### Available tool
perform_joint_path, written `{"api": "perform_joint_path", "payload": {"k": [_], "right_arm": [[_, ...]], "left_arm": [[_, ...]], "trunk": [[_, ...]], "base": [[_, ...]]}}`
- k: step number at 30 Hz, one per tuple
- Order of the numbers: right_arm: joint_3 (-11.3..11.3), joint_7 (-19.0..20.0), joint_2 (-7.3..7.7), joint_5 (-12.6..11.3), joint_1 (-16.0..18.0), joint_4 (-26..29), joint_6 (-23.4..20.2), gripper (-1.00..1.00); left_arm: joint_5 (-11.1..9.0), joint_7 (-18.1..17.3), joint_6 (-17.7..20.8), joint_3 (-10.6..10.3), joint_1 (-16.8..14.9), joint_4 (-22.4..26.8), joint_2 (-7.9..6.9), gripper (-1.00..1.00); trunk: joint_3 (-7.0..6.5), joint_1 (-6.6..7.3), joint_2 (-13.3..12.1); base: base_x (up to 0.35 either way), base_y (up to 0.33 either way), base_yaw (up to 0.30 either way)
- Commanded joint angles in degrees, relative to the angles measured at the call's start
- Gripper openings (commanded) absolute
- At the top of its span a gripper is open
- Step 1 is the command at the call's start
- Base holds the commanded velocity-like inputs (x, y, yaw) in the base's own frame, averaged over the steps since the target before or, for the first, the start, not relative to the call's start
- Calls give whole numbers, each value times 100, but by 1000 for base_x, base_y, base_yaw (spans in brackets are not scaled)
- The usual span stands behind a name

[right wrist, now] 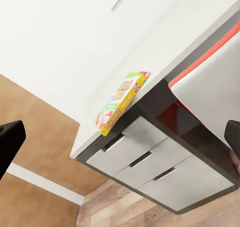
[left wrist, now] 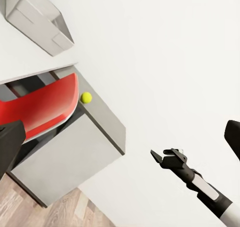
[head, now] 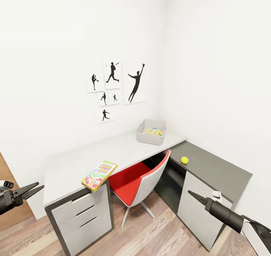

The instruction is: Put all the toys in the child's room - the three board games (two on the bed and one on the table), the two jigsaw puzzles on the table, and the tennis ball on the table - inside the toy box on the table in the child's room.

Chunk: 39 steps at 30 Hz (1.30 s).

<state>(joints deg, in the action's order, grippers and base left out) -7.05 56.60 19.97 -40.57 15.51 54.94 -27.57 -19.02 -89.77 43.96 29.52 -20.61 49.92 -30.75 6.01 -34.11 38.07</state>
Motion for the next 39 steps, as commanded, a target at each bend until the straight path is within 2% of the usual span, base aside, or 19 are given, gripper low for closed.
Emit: {"api": "perform_joint_path", "payload": {"k": [1,6,14,32,35,39], "right_arm": [[0,3,1,-39,4,-1,-46,100],[1,1,1,-42,4,-1,-46,100],[2,0,-1,-41,4,-1,-46,100],[-7,17,7,-52,3,-1,-46,100],[-11,20,7,-54,1,-1,-46,100],[-14,20,11,-56,3,-1,-56,100]], "left_arm": [[5,-23,61,1,-4,0,-1,100],[5,-23,65,1,-4,0,-1,100],[8,-23,81,1,-4,-3,-1,100],[21,-23,180,-15,-4,-10,-1,100],[19,-23,208,-70,-8,-21,1,100],[12,-23,217,-267,-8,-47,16,100]], "trunk": [[5,-2,8],[-30,-2,8],[45,-178,329],[333,-573,1051],[387,-639,1172],[459,-727,1332]], "base": [[5,0,-14],[3,0,-7],[1,0,-2],[0,0,0],[0,0,0],[0,0,0]]}}
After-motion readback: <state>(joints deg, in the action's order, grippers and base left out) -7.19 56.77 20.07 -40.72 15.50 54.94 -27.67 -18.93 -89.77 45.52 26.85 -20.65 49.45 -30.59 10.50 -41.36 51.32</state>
